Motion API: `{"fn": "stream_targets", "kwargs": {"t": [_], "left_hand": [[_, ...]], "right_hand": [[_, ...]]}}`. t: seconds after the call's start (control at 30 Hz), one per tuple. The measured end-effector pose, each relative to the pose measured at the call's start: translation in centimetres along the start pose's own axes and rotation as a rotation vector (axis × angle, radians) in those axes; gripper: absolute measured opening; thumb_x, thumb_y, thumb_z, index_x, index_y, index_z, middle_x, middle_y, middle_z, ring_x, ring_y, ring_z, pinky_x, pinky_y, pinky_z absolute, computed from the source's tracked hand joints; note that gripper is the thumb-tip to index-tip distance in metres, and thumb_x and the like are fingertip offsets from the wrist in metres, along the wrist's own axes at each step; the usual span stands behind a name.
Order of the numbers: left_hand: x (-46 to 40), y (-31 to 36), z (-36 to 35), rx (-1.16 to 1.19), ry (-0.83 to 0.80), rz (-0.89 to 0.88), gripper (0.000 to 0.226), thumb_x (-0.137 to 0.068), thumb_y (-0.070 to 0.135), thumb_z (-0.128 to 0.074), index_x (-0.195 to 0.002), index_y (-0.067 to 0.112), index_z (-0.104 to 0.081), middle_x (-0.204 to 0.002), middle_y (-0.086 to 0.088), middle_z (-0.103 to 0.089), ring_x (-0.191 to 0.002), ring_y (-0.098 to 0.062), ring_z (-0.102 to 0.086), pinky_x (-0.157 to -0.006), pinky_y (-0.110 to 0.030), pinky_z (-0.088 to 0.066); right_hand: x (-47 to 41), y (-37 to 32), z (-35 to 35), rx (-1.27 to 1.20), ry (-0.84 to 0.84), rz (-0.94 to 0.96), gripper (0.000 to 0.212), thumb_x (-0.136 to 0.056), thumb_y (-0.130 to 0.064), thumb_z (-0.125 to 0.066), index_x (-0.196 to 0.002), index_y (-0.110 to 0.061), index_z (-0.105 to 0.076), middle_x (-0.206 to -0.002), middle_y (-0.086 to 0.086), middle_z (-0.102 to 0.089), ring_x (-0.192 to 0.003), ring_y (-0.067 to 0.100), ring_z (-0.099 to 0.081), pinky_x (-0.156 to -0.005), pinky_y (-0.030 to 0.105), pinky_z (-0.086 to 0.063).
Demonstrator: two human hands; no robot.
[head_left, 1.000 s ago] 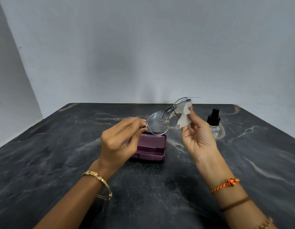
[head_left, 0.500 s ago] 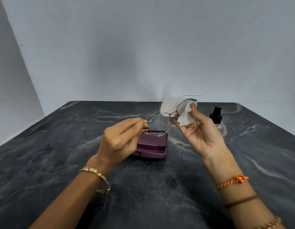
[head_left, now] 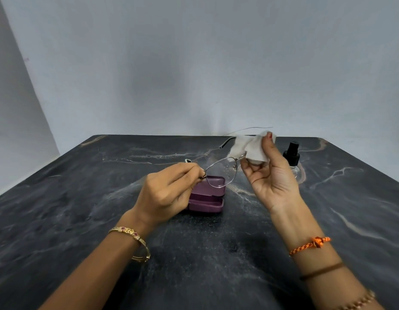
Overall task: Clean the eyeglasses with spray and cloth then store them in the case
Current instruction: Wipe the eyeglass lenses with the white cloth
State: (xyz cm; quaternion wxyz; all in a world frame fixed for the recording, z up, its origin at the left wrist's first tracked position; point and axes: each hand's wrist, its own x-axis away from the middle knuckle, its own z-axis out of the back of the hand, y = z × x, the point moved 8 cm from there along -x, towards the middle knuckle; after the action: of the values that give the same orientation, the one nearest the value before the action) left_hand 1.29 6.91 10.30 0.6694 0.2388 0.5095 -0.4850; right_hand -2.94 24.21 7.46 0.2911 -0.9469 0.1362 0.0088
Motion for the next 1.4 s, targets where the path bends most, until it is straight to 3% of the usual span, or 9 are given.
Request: {"fn": "stream_targets", "kwargs": {"t": [0.07,0.23,0.37,0.5,0.73,0.97,1.13,1.23,1.4], "left_hand": [[0.1,-0.1,-0.1,0.002,-0.003,0.027,0.009,-0.074,-0.007,-0.066,-0.083,-0.005,-0.066,-0.075,-0.015,-0.070,-0.078,-0.012,-0.060,-0.076,-0.015,-0.052],[0.4,-1.3,-0.1,0.033,0.024,0.176,0.007,-0.076,-0.006,-0.062,-0.076,-0.010,-0.068,-0.073,-0.015,-0.068,-0.074,-0.012,-0.059,-0.069,-0.014,-0.051],[0.3,-1.8,0.4,0.024,0.059,0.225,0.007,-0.076,-0.006,-0.062,-0.077,-0.010,-0.068,-0.073,-0.016,-0.069,-0.075,-0.012,-0.059,-0.072,-0.011,-0.051],[-0.3,-1.0,0.7,0.014,0.077,0.164,0.006,-0.075,-0.009,-0.063,-0.078,-0.011,-0.068,-0.074,-0.016,-0.069,-0.078,-0.013,-0.060,-0.076,-0.012,-0.051],[0.0,-0.1,0.0,0.015,0.014,0.083,0.008,-0.070,-0.014,-0.067,-0.077,-0.009,-0.069,-0.073,-0.014,-0.069,-0.075,-0.012,-0.060,-0.068,-0.019,-0.054],[0.0,-0.8,0.3,-0.008,0.033,0.110,0.005,-0.074,-0.010,-0.064,-0.078,-0.009,-0.068,-0.073,-0.014,-0.070,-0.077,-0.012,-0.060,-0.072,-0.016,-0.053],[-0.1,-1.5,0.7,-0.034,0.037,0.148,0.006,-0.073,-0.011,-0.065,-0.078,-0.010,-0.068,-0.074,-0.016,-0.070,-0.078,-0.014,-0.060,-0.071,-0.021,-0.054],[-0.2,-1.6,0.8,-0.040,0.042,0.165,0.012,-0.068,-0.018,-0.066,-0.078,-0.011,-0.068,-0.075,-0.016,-0.070,-0.078,-0.013,-0.060,-0.075,-0.014,-0.052],[-0.4,-1.4,0.8,-0.038,0.041,0.155,0.018,-0.064,-0.023,-0.065,-0.079,-0.012,-0.068,-0.074,-0.016,-0.069,-0.079,-0.013,-0.059,-0.078,-0.009,-0.050]], "right_hand": [[-0.1,0.1,-0.2,0.008,-0.023,0.002,0.002,-0.073,-0.009,-0.061,-0.074,-0.010,-0.062,-0.057,0.001,-0.072,-0.056,0.010,-0.070,-0.049,0.021,-0.055],[-0.2,0.2,-0.7,0.182,-0.151,-0.006,0.024,-0.063,0.001,-0.060,-0.086,-0.004,-0.060,-0.061,0.002,-0.072,-0.059,0.009,-0.069,-0.052,0.018,-0.055],[-0.5,-0.4,-0.3,0.225,-0.116,0.022,0.013,-0.077,0.000,-0.054,-0.073,-0.007,-0.065,-0.056,-0.002,-0.070,-0.055,0.006,-0.067,-0.055,0.019,-0.057],[-0.5,-0.8,0.7,0.181,0.010,0.051,0.019,-0.087,-0.021,-0.054,-0.074,-0.009,-0.060,-0.057,-0.002,-0.071,-0.055,0.009,-0.069,-0.052,0.022,-0.058],[-0.3,-0.1,0.4,0.211,-0.011,0.008,0.025,-0.056,-0.020,-0.066,-0.078,-0.010,-0.058,-0.053,-0.003,-0.070,-0.052,0.007,-0.067,-0.049,0.018,-0.055],[-0.7,0.3,0.2,0.245,-0.131,-0.050,0.012,-0.070,0.000,-0.057,-0.081,-0.006,-0.059,-0.058,-0.001,-0.071,-0.057,0.010,-0.069,-0.054,0.017,-0.056],[-0.9,-0.6,0.3,0.413,-0.140,-0.011,0.024,-0.058,-0.012,-0.064,-0.081,-0.006,-0.062,-0.063,-0.001,-0.074,-0.064,0.012,-0.071,-0.070,0.027,-0.059],[-0.9,-1.1,0.8,0.500,-0.094,-0.012,0.028,-0.057,-0.020,-0.067,-0.081,-0.006,-0.063,-0.061,-0.001,-0.074,-0.062,0.010,-0.071,-0.066,0.025,-0.058],[-0.8,-0.5,1.7,0.275,0.008,-0.054,0.014,-0.079,-0.023,-0.062,-0.079,-0.009,-0.060,-0.058,0.000,-0.071,-0.059,0.012,-0.070,-0.063,0.034,-0.058]]}}
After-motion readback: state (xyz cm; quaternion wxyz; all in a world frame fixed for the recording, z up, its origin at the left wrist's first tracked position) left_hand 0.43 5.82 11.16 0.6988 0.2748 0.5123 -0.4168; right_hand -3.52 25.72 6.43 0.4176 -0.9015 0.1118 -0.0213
